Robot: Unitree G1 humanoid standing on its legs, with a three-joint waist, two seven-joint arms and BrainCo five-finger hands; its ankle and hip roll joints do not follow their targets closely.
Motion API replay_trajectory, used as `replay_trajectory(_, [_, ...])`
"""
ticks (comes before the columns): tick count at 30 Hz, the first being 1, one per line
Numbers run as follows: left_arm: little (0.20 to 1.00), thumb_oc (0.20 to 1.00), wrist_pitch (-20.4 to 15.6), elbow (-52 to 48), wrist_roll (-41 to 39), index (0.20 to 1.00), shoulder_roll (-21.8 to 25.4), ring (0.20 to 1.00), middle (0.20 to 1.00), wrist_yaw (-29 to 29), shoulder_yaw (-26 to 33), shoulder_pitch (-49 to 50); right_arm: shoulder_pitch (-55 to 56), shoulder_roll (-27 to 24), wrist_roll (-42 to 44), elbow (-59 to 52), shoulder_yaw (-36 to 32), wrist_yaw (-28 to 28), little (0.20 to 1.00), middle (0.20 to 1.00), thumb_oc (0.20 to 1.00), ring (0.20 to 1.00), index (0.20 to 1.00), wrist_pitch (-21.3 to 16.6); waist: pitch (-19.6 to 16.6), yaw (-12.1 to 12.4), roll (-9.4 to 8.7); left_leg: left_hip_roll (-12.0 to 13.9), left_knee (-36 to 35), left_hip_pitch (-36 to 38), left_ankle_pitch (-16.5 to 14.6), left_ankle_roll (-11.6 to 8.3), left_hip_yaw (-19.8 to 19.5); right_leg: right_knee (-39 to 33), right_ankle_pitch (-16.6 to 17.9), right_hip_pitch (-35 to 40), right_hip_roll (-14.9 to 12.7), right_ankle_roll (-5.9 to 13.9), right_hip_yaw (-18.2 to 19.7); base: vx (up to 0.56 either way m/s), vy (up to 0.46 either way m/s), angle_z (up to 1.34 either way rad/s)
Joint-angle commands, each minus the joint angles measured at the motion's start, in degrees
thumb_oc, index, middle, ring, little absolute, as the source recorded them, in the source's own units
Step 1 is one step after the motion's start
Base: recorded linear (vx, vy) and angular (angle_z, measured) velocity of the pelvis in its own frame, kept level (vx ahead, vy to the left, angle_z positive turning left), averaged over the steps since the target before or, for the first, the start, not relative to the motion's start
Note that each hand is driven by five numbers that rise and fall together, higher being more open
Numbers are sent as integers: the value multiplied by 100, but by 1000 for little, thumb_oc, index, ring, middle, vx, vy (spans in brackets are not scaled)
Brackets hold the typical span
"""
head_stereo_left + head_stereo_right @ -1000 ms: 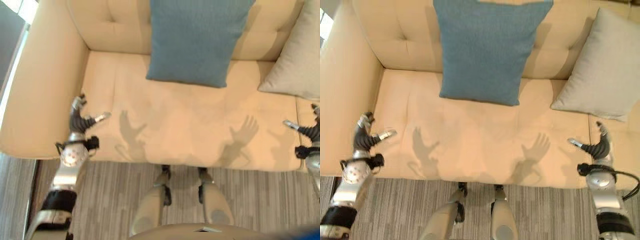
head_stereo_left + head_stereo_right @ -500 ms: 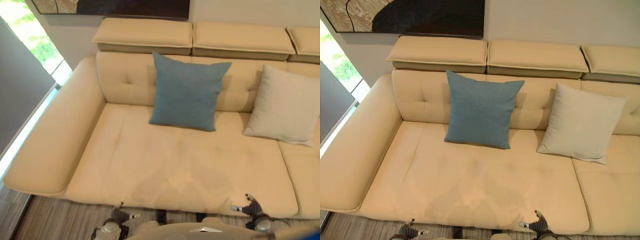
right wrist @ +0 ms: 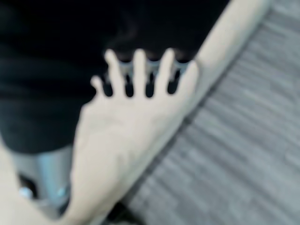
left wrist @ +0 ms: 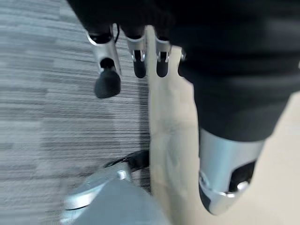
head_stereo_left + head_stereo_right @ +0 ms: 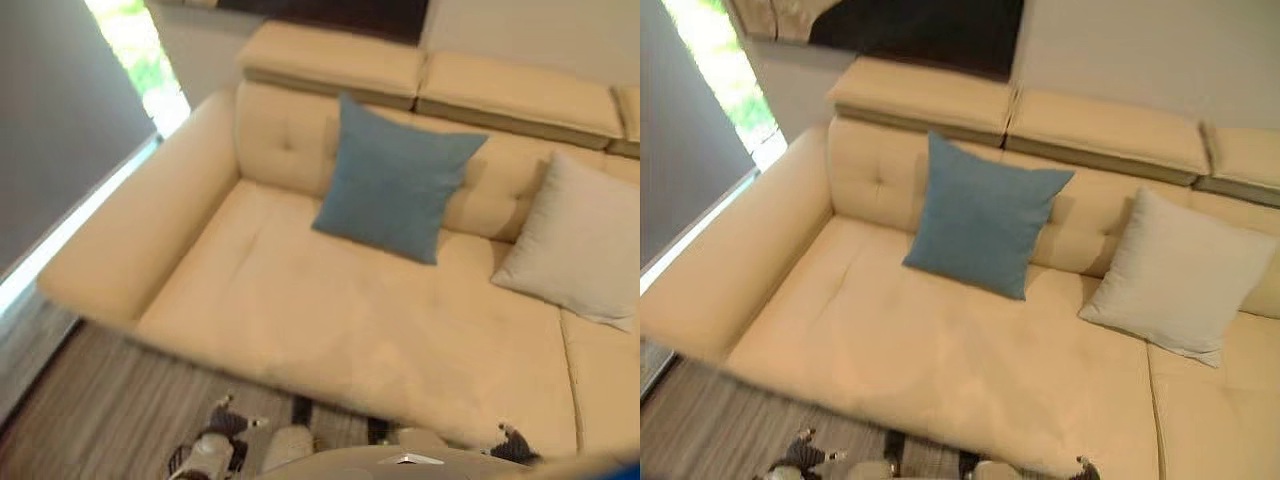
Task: Pick up all the scattered cushions and arrange them neatly on the sofa.
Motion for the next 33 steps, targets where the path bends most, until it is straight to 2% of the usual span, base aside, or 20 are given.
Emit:
replay_trajectory(1, [1000,1000,-104,76,-1,1000,-96,1000,1000,16,97,173,-65,-335,95,0,-111,-105,1000,1000,1000,1000,1000,-24,-176,-123,136,40,671,661,-1092,270,27,-34,-373,145,-107,834,18,-141,138,34])
replay_trajectory(3, [1000,1000,-103,145,62,1000,-148,1000,1000,-19,68,181,-108,-332,76,-4,-105,-62,1000,1000,1000,1000,1000,-43,-220,-174,171,73,742,1048,-1218,261,46,-17,-270,74,-123,877,-29,-105,169,15])
replay_trajectory(6, [1000,1000,-108,89,126,1000,-180,1000,1000,-45,-45,120,-117,-266,128,-1,-110,-20,1000,1000,1000,1000,1000,-25,-274,-322,236,38,343,1497,-1347,282,109,39,-114,-112,-169,943,-143,-172,253,5])
replay_trajectory(7, [1000,1000,-107,1,194,1000,-163,1000,1000,-47,-194,-27,-170,-170,188,3,-121,7,1000,1000,1000,1000,1000,40,-231,-398,184,-130,-41,1535,-1557,344,79,11,205,-375,-291,1086,-123,-209,286,26])
replay_trajectory(8, [1000,1000,-107,3,194,1000,-161,1000,1000,-47,-195,-32,-173,-168,188,3,-123,7,1000,1000,1000,1000,1000,41,-235,-399,181,-137,-56,1534,-1547,351,78,9,211,-382,-297,1092,-123,-328,395,22])
replay_trajectory(9, [1000,1000,-145,-72,259,1000,-85,1000,1000,-7,-315,-181,-279,-99,208,8,-107,-35,1000,1000,1000,1000,1000,70,-121,-396,84,-310,-99,1420,-1524,422,-1,-87,500,-570,-380,1258,-18,-241,272,20])
replay_trajectory(11, [1000,1000,-154,-105,359,1000,-8,1000,1000,13,-370,-264,-345,-35,160,-21,-46,-40,1000,1000,1000,1000,1000,121,-43,-383,17,-418,-174,1323,-1495,493,-27,-241,723,-730,-444,1432,44,-244,256,-9])
replay_trajectory(12, [1000,1000,-154,-103,359,1000,-7,1000,1000,13,-370,-266,-346,-33,159,-22,-47,-41,1000,1000,1000,1000,1000,122,-44,-376,14,-420,-176,1322,-1495,495,-19,-244,728,-734,-443,1434,52,-380,272,-35])
replay_trajectory(13, [1000,1000,-131,-83,425,1000,97,1000,1000,57,-390,-355,-450,43,151,-47,4,-51,1000,1000,1000,1000,1000,180,92,-354,15,-403,-262,1136,-1337,580,-27,-153,653,-907,-411,1601,248,-305,197,-35])
replay_trajectory(14, [1000,1000,-131,-82,425,1000,102,1000,1000,57,-389,-357,-453,48,151,-46,4,-51,1000,1000,1000,1000,1000,181,80,-364,-3,-424,-273,1117,-1312,584,-31,-150,660,-929,-432,1604,250,-427,287,-31])
replay_trajectory(15, [1000,1000,-96,-50,427,1000,129,1000,1000,58,-356,-355,-457,51,175,-11,18,-31,1000,1000,1000,1000,1000,187,125,-310,9,-438,-281,1029,-1225,637,-16,108,503,-857,-394,1522,393,-224,151,-51])
replay_trajectory(17, [1000,1000,-43,25,416,1000,158,1000,1000,37,-284,-301,-414,62,208,38,6,4,1000,1000,1000,1000,1000,182,66,-188,45,-436,-462,928,-1009,709,32,660,201,-664,-335,1378,422,-248,178,-56])
replay_trajectory(20, [1000,1000,-16,68,454,1000,188,1000,1000,-13,-269,-236,-315,112,274,148,-34,45,1000,1000,1000,1000,1000,177,-88,-59,99,-418,-649,917,-874,747,60,998,-237,-248,-208,1269,501,-145,80,-29])
replay_trajectory(24, [1000,1000,-7,119,461,1000,173,1000,1000,-41,-256,-160,-272,179,390,209,-116,69,1000,1000,1000,1000,1000,192,-313,73,7,-453,-784,902,-849,697,291,342,-251,158,-228,1272,359,-51,-18,-28])
replay_trajectory(28, [1000,1000,-9,163,496,1000,136,1000,1000,-83,-275,-162,-240,177,470,244,-127,111,1000,1000,1000,1000,1000,165,-421,31,3,-431,-872,961,-788,663,365,-173,-99,245,-106,1291,438,-17,-48,-26])
replay_trajectory(33, [1000,1000,11,204,594,1000,60,1000,1000,-166,-347,-164,-197,185,495,354,-100,157,1000,1000,1000,1000,1000,182,-492,-19,33,-407,-1100,1170,-684,600,379,-432,-78,478,-45,1247,438,2,-28,-3])
